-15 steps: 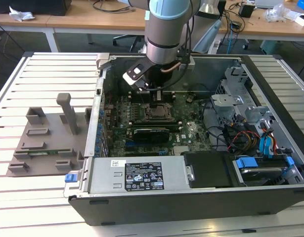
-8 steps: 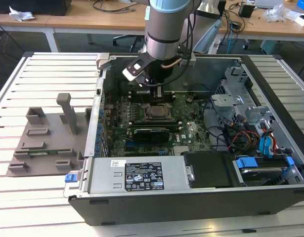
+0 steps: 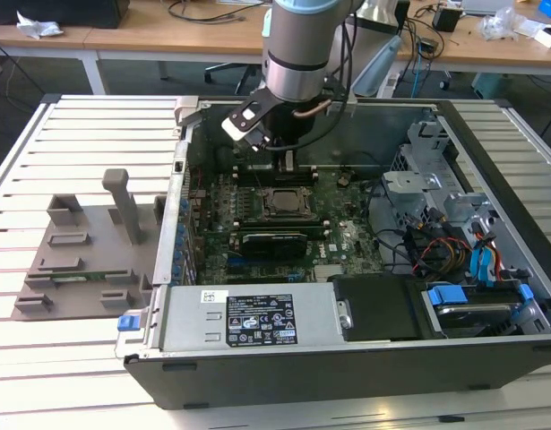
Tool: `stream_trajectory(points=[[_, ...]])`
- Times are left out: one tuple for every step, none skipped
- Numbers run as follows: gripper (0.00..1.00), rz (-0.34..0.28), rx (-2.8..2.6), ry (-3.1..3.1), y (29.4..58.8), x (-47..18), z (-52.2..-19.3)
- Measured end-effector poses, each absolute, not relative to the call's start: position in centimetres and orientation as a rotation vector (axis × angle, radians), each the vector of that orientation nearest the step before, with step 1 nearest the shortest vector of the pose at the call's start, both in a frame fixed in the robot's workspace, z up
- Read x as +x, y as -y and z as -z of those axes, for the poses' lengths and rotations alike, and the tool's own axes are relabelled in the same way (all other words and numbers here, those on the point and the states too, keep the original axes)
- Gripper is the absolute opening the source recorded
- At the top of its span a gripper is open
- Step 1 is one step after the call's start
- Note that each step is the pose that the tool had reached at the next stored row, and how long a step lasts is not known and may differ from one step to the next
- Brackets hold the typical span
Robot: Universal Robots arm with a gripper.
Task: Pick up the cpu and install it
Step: 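Close the cpu cover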
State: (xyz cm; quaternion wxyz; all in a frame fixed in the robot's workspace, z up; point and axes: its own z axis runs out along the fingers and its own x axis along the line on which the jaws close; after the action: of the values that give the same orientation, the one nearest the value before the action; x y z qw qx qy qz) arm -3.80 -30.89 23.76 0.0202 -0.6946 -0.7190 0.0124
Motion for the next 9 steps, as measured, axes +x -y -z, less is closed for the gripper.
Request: stream_trajectory(points=[[0.11, -0.038, -2.155, 2.23, 30.9, -3.8, -23.9], [0.11, -0.039, -2.155, 2.23, 30.9, -3.8, -24.2], [0.11, -0.039, -2.155, 2.23, 30.9, -3.8, -24.5], [0.11, -0.039, -2.155, 2.23, 30.9, -3.8, -24.7], [0.11, -0.039, -2.155, 2.23, 30.9, -3.8, -25.0], [0.11, -0.039, -2.155, 2.23, 30.9, -3.8, -25.2], [0.11, -0.039, -2.155, 2.23, 30.9, -3.8, -25.5], [0.11, -0.039, -2.155, 2.23, 30.9, -3.8, -25.8], [0.11, -0.039, -2.155, 2.23, 30.9, -3.8, -26.0]])
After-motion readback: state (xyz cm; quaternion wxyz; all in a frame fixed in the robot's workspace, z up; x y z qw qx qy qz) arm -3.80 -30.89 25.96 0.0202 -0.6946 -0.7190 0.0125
